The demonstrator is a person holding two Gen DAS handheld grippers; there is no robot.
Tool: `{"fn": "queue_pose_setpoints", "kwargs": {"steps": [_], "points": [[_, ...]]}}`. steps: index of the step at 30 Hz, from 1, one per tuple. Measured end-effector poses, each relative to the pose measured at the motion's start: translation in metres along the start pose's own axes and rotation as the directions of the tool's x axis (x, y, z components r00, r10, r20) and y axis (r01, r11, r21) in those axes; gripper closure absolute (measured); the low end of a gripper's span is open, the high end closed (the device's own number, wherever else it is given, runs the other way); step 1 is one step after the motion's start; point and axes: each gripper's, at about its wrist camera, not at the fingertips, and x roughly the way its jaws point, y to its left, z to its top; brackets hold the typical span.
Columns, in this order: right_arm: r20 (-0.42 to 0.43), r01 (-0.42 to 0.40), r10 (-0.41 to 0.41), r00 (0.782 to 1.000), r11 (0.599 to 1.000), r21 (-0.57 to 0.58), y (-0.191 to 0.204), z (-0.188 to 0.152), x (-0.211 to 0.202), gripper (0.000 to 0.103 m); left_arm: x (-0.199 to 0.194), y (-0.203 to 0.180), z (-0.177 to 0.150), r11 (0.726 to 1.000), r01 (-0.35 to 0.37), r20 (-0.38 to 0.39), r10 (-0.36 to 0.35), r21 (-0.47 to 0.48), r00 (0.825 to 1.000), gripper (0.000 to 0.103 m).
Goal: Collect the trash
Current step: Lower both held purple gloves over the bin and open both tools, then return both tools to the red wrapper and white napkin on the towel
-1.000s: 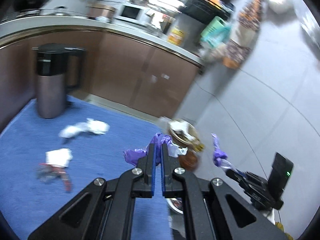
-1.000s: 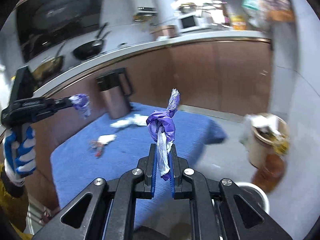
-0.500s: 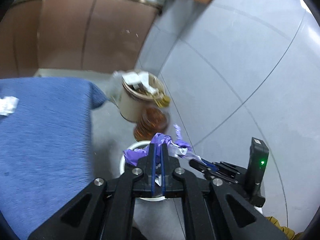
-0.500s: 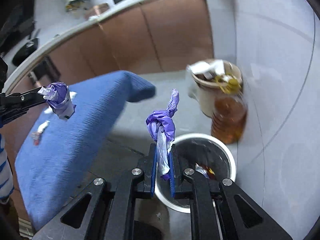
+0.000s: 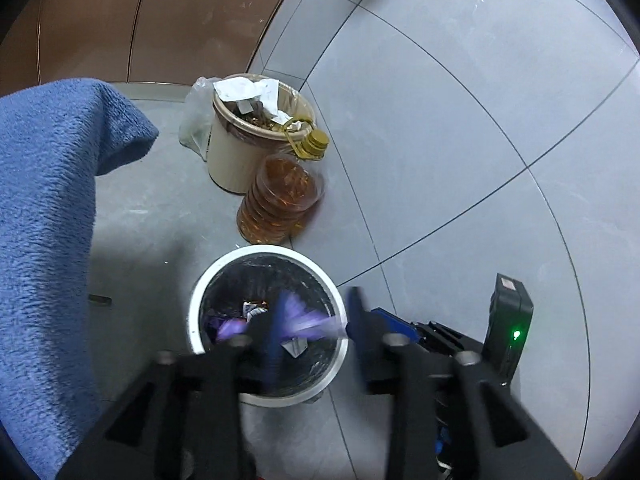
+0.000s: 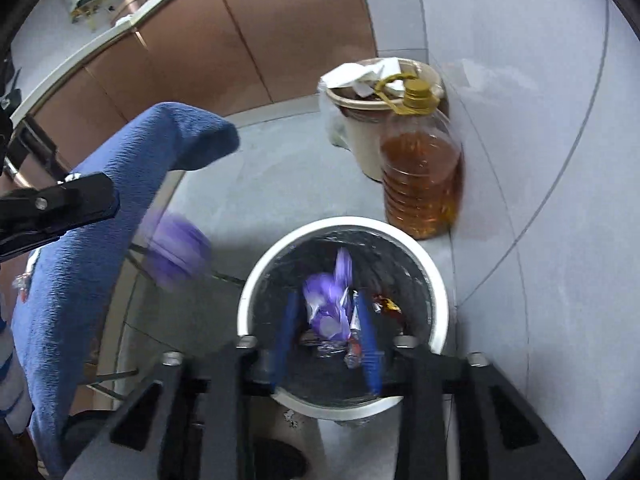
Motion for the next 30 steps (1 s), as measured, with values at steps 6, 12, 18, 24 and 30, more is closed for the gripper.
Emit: {"fn": "queue_pose_setpoints", "kwargs": {"steps": [6, 12, 18, 24, 30], "points": [[0.023, 0.025, -0.025, 0.999, 1.0, 0.004, -0.003, 0.0, -0.008, 0.06, -0.014, -0.005, -0.003, 1.0, 0.008, 0.029, -0.009, 0.014, 1.0, 0.062], [0.083, 0.012, -0.011, 0.996, 1.0, -0.019, 0.011, 0.007, -0.033, 0.06, -0.057, -0.015, -0.011, 0.997, -0.048, 0.123, 0.041, 0.054, 0.992, 0.062], [0.159, -0.02, 0.031, 0.987, 0.997, -0.074, 0.043, 0.013, -0.069, 0.06, -0.116, -0.015, -0.026, 0.994, -0.093, 0.231, 0.078, 0.055, 0.97, 0.062], [0.219, -0.068, 0.102, 0.97, 0.985, -0.155, 0.084, 0.016, -0.105, 0.06, -0.181, 0.0, -0.052, 0.985, -0.172, 0.336, 0.152, 0.032, 0.929, 0.062], [0.257, -0.113, 0.174, 0.951, 0.965, -0.237, 0.127, 0.017, -0.137, 0.06, -0.242, 0.024, -0.078, 0.961, -0.274, 0.43, 0.259, -0.027, 0.865, 0.061]]}}
